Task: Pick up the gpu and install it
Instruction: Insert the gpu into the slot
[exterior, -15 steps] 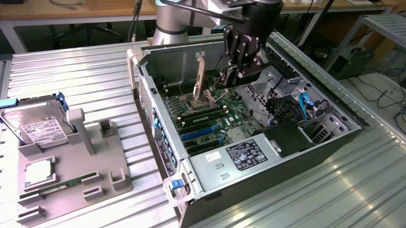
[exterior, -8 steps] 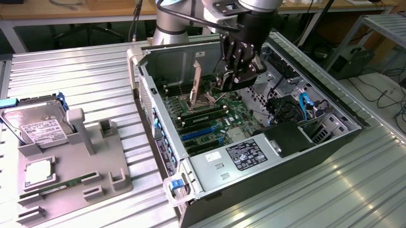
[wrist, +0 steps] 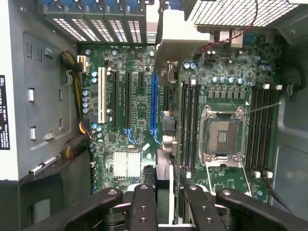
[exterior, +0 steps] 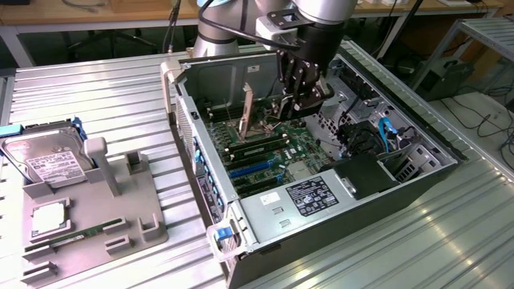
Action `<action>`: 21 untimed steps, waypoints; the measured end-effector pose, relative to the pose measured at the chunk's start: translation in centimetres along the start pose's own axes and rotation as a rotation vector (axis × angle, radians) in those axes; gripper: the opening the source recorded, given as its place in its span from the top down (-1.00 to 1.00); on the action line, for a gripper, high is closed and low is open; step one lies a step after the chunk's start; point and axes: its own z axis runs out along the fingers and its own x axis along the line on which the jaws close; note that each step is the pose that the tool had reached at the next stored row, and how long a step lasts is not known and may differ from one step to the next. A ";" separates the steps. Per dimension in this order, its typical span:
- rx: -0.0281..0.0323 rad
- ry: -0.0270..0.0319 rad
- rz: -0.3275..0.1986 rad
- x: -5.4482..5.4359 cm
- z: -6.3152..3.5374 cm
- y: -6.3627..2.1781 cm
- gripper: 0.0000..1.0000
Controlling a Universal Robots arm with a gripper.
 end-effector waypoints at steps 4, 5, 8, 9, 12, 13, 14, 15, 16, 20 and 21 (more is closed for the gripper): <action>-0.0089 0.0000 0.000 0.0 0.46 0.33 0.45; -0.0102 -0.0001 0.000 0.0 0.60 0.48 0.45; -0.0118 -0.0003 0.000 0.0 1.10 1.40 0.45; -0.0126 -0.0002 0.000 0.0 1.28 1.59 0.45; -0.0142 -0.0003 0.000 0.1 1.82 1.72 0.45; -0.0144 -0.0001 0.000 0.3 1.98 1.74 0.45; -0.0143 -0.0004 0.001 0.4 2.19 1.75 0.45; -0.0143 -0.0004 0.002 0.5 2.38 1.79 0.45; -0.0144 -0.0002 0.003 0.5 2.56 1.86 0.45; -0.0151 -0.0001 0.004 0.6 3.25 2.39 0.45; -0.0155 0.0000 0.004 0.7 3.38 2.44 0.45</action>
